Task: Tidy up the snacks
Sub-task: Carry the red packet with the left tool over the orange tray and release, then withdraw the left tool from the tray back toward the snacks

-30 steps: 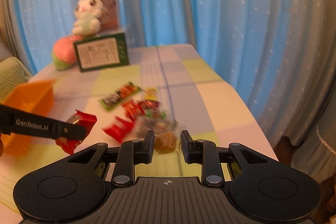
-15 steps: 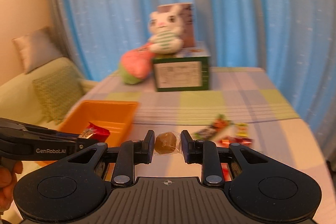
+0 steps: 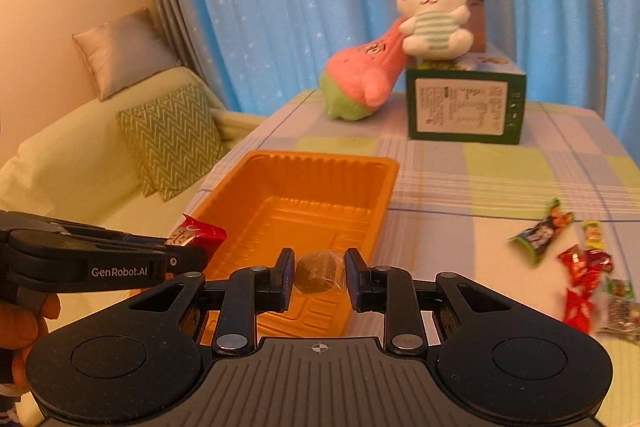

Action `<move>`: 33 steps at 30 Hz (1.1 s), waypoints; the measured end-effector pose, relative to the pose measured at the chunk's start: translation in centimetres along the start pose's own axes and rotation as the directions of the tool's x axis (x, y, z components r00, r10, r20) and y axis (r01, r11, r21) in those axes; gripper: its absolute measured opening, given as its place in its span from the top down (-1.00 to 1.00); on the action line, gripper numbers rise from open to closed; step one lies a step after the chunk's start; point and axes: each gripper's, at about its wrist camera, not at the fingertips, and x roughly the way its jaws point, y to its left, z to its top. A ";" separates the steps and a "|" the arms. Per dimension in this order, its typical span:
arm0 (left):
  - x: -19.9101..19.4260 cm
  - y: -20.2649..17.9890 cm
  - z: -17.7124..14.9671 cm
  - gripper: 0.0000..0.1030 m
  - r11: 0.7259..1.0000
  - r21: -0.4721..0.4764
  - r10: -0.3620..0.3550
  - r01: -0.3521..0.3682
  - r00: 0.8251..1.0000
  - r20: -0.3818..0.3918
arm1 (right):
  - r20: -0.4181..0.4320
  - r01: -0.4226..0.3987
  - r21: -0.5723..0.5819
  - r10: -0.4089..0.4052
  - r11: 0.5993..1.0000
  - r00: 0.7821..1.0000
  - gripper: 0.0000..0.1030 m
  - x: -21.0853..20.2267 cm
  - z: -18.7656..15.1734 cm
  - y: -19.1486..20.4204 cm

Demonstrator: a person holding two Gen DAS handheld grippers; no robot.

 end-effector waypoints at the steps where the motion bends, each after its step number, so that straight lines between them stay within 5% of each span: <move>1: 0.3 0.3 -0.1 0.54 1.000 -0.002 0.001 -0.001 1.000 -0.003 | -0.004 0.000 0.000 0.000 1.000 1.000 0.47 0.4 0.0 0.1; 5: 1.3 1.0 -0.2 0.53 1.000 -0.013 0.001 -0.001 1.000 -0.011 | -0.015 0.000 0.006 0.000 1.000 1.000 0.47 1.5 -0.1 0.3; 8: 2.0 1.4 -0.3 0.32 1.000 -0.023 0.012 -0.012 1.000 -0.018 | -0.021 -0.003 0.015 0.004 1.000 1.000 0.47 2.1 0.0 0.4; 24: 0.1 3.0 -0.8 0.26 0.997 -0.073 0.026 -0.024 0.999 0.024 | -0.019 -0.049 0.053 0.050 0.997 0.999 0.46 2.5 0.0 0.3; 25: 0.0 2.9 -0.8 0.23 0.997 -0.074 0.028 -0.026 0.999 0.027 | -0.023 -0.059 0.063 0.061 0.996 0.998 0.42 2.6 0.0 0.2; 28: -0.4 3.0 -1.0 0.17 0.996 -0.080 0.030 -0.028 0.999 0.031 | -0.001 -0.054 0.088 0.054 0.995 0.999 -0.17 2.1 0.1 -0.1; 33: -1.1 2.9 -1.4 0.08 0.995 -0.094 0.030 -0.027 0.999 0.036 | 0.013 -0.027 0.104 0.026 0.994 1.000 -0.18 0.6 0.2 -0.9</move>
